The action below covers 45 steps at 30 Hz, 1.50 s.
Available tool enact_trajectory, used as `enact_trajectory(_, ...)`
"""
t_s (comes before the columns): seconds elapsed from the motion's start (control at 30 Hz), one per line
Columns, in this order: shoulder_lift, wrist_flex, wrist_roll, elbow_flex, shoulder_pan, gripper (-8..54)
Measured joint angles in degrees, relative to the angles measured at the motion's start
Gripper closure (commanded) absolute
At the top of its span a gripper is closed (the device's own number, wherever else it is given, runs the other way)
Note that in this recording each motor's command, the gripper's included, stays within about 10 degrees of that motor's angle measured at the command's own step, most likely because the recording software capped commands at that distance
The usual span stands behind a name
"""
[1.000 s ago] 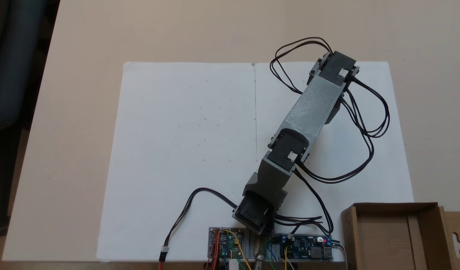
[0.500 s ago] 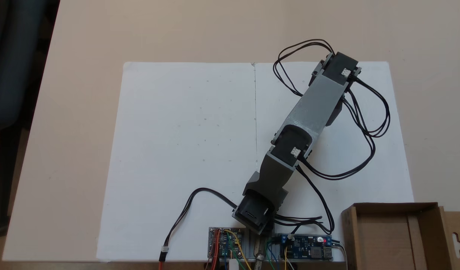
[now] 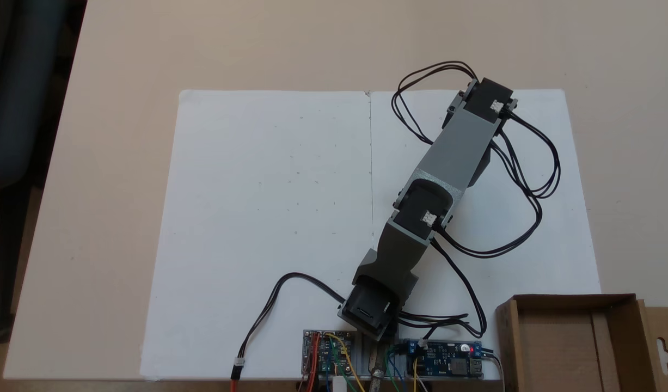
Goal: Grasp a green dice and put it in the bin.
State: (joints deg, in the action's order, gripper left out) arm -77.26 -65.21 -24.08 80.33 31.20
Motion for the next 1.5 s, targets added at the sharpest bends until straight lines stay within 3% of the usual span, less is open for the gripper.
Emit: enact_trajectory(1.5,-0.4,9.1,-0.4,5.1,-2.3,-3.1)
